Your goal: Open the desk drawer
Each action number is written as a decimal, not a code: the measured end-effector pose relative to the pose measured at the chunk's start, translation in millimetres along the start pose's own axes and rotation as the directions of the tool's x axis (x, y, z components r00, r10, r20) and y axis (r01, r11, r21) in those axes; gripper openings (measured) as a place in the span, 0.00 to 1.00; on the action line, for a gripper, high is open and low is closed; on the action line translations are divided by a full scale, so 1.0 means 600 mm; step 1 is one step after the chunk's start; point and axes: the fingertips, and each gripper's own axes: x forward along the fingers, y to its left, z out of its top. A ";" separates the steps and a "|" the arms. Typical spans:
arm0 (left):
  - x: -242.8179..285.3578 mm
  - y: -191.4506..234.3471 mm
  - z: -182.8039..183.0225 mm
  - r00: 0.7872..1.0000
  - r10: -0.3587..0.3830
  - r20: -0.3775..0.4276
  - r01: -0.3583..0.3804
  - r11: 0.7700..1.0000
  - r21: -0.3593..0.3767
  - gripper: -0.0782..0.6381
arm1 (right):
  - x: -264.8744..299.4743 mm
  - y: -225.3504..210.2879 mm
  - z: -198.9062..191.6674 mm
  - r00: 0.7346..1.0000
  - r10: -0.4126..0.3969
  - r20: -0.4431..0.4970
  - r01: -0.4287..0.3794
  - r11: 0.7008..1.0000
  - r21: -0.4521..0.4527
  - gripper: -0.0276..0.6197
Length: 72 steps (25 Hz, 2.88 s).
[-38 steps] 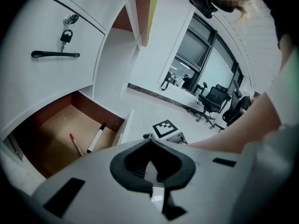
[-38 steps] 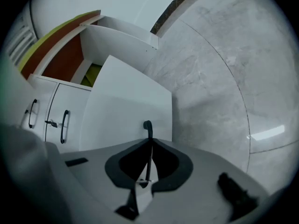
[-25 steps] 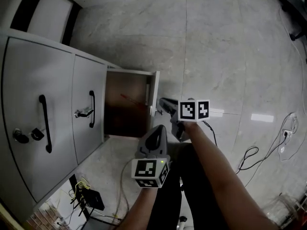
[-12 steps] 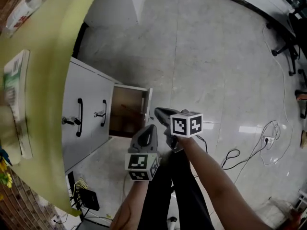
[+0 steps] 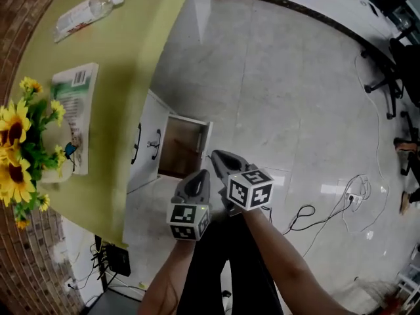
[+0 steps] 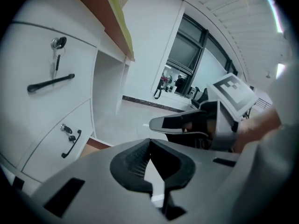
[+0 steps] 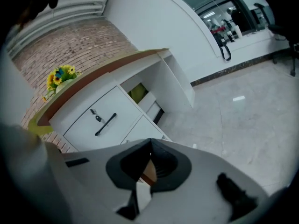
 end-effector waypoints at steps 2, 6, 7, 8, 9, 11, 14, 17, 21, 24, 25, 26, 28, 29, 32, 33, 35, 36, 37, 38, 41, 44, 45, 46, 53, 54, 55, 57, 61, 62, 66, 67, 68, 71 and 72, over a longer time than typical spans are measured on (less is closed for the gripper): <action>-0.022 -0.011 0.013 1.000 -0.006 0.001 0.006 1.000 -0.009 0.12 | -0.029 0.021 0.008 0.999 -0.023 0.034 0.023 1.000 -0.012 0.06; -0.063 -0.016 0.041 1.000 0.005 0.013 -0.004 1.000 -0.030 0.12 | -0.079 0.055 0.018 0.996 -0.032 0.084 0.031 0.999 0.011 0.06; -0.070 -0.019 0.047 1.000 0.004 0.019 -0.003 0.999 -0.036 0.12 | -0.091 0.061 0.018 0.996 -0.027 0.083 0.026 1.000 0.009 0.06; -0.077 -0.023 0.052 1.000 0.000 0.024 0.001 0.999 -0.039 0.12 | -0.103 0.065 0.017 0.996 -0.026 0.080 0.025 1.000 0.002 0.06; -0.083 -0.027 0.056 1.000 -0.006 0.028 0.007 0.999 -0.039 0.12 | -0.113 0.068 0.016 0.997 -0.028 0.077 0.029 1.000 -0.011 0.06; -0.092 -0.030 0.059 1.000 -0.015 0.028 0.016 0.999 -0.029 0.12 | -0.129 0.074 0.017 0.996 -0.038 0.079 0.041 0.998 -0.043 0.06; -0.102 -0.029 0.052 1.000 -0.016 0.013 0.016 0.999 -0.029 0.12 | -0.143 0.083 0.013 0.996 -0.042 0.083 0.047 0.997 -0.056 0.06; -0.106 -0.025 0.047 1.000 -0.009 0.006 0.009 0.999 -0.036 0.12 | -0.144 0.092 0.003 0.997 -0.033 0.074 0.036 0.998 -0.042 0.06; -0.103 -0.022 0.045 1.000 -0.004 0.007 0.004 0.999 -0.040 0.12 | -0.136 0.093 -0.007 0.997 -0.030 0.077 0.030 1.000 0.001 0.06; -0.100 -0.022 0.047 1.000 -0.009 0.010 0.010 0.999 -0.042 0.12 | -0.132 0.089 -0.012 0.996 -0.038 0.082 0.035 0.999 0.031 0.06; -0.100 -0.023 0.047 1.000 -0.013 0.011 0.014 0.999 -0.041 0.12 | -0.132 0.088 -0.014 0.996 -0.040 0.079 0.038 0.999 0.034 0.06; -0.100 -0.024 0.047 1.000 -0.017 0.011 0.018 0.999 -0.039 0.12 | -0.131 0.087 -0.017 0.996 -0.043 0.075 0.040 0.999 0.035 0.06; -0.100 -0.025 0.046 1.000 -0.021 0.007 0.021 0.999 -0.034 0.12 | -0.130 0.086 -0.022 0.997 -0.046 0.065 0.044 0.998 0.034 0.06; -0.099 -0.024 0.045 1.000 -0.020 0.004 0.020 0.999 -0.032 0.12 | -0.130 0.085 -0.023 0.997 -0.046 0.063 0.044 0.998 0.035 0.06; -0.097 -0.019 0.044 1.000 -0.016 0.007 0.016 0.999 -0.039 0.12 | -0.129 0.081 -0.024 0.997 -0.045 0.060 0.042 0.998 0.041 0.06; -0.096 -0.018 0.046 1.000 -0.014 0.011 0.014 0.999 -0.040 0.12 | -0.128 0.079 -0.023 0.997 -0.043 0.059 0.041 0.998 0.041 0.06; -0.094 -0.018 0.048 1.000 -0.010 0.012 0.011 1.000 -0.026 0.12 | -0.126 0.076 -0.023 0.998 -0.041 0.055 0.039 0.998 0.040 0.06; -0.092 -0.018 0.048 1.000 -0.010 0.008 0.010 1.000 -0.014 0.12 | -0.125 0.075 -0.023 0.998 -0.040 0.052 0.038 0.998 0.041 0.06; -0.090 -0.019 0.047 1.000 -0.011 0.004 0.011 1.000 -0.003 0.12 | -0.124 0.074 -0.023 0.998 -0.039 0.049 0.037 0.998 0.041 0.06; -0.089 -0.019 0.047 1.000 -0.012 0.001 0.012 1.000 0.005 0.12 | -0.123 0.072 -0.024 0.998 -0.037 0.046 0.035 0.999 0.041 0.06; -0.084 -0.015 0.049 1.000 -0.011 0.004 0.011 1.000 0.008 0.12 | -0.120 0.069 -0.021 0.999 -0.025 0.048 0.023 0.999 0.046 0.06; -0.079 -0.006 0.047 1.000 0.005 0.006 -0.005 1.000 0.001 0.12 | -0.113 0.068 -0.019 0.999 -0.002 0.052 -0.001 0.998 0.066 0.06; -0.078 -0.002 0.044 1.000 0.013 0.003 -0.013 1.000 0.001 0.12 | -0.109 0.068 -0.021 0.999 0.005 0.049 -0.009 0.997 0.072 0.06; -0.077 0.002 0.041 1.000 0.021 -0.002 -0.021 1.000 0.001 0.12 | -0.104 0.067 -0.023 0.999 0.012 0.042 -0.015 0.997 0.076 0.06; -0.067 0.048 0.017 0.996 0.082 -0.030 -0.082 0.997 -0.005 0.12 | -0.048 0.064 -0.015 0.996 0.084 0.018 -0.085 0.994 0.068 0.06; -0.065 0.056 0.015 0.995 0.091 -0.032 -0.091 0.996 -0.006 0.12 | -0.038 0.066 -0.013 0.995 0.102 0.021 -0.103 0.992 0.071 0.06; -0.063 0.065 0.013 0.994 0.100 -0.034 -0.100 0.995 -0.006 0.12 | -0.027 0.068 -0.010 0.992 0.120 0.025 -0.121 0.989 0.078 0.06; -0.057 0.081 0.009 0.992 0.117 -0.037 -0.118 0.993 -0.008 0.12 | -0.003 0.068 -0.007 0.989 0.144 0.023 -0.145 0.985 0.092 0.06; -0.044 0.112 0.001 0.989 0.144 -0.044 -0.145 0.989 -0.014 0.12 | 0.047 0.064 -0.011 0.986 0.168 -0.006 -0.166 0.982 0.094 0.06; -0.041 0.120 -0.002 0.988 0.150 -0.046 -0.151 0.988 -0.017 0.12 | 0.060 0.062 -0.014 0.985 0.174 -0.015 -0.172 0.981 0.095 0.06; -0.023 0.146 -0.018 0.984 0.169 -0.060 -0.171 0.985 -0.029 0.12 | 0.107 0.049 -0.029 0.980 0.188 -0.068 -0.183 0.980 0.076 0.06; -0.018 0.153 -0.021 0.983 0.173 -0.061 -0.175 0.984 -0.035 0.12 | 0.120 0.046 -0.032 0.978 0.194 -0.080 -0.189 0.979 0.074 0.06; -0.014 0.160 -0.024 0.982 0.177 -0.062 -0.180 0.983 -0.041 0.12 | 0.133 0.043 -0.035 0.975 0.202 -0.094 -0.196 0.978 0.070 0.06; -0.002 0.179 -0.032 0.981 0.184 -0.066 -0.187 0.981 -0.046 0.12 | 0.170 0.037 -0.051 0.960 0.232 -0.157 -0.227 0.973 0.047 0.06; 0.001 0.185 -0.035 0.980 0.187 -0.070 -0.190 0.981 -0.042 0.12 | 0.182 0.037 -0.055 0.954 0.247 -0.171 -0.242 0.969 0.051 0.06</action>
